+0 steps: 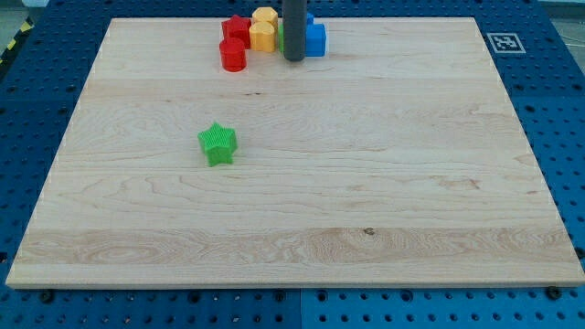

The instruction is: Slightly move the green star towards left

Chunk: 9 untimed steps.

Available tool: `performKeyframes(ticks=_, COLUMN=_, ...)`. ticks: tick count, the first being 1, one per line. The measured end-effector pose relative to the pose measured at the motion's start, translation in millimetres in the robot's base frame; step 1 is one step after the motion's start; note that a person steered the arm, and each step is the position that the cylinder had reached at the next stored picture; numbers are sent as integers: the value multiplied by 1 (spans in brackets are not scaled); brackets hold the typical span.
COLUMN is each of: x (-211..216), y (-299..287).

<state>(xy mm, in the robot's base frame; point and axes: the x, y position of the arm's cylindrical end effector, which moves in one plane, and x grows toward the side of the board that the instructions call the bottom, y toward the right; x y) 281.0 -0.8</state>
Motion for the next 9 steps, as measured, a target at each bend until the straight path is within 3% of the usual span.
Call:
performKeyframes(ticks=1, x=17, y=0)
performKeyframes(ticks=5, x=283, y=-7)
performKeyframes(ticks=6, x=311, y=-41)
performKeyframes(ticks=9, x=287, y=-148)
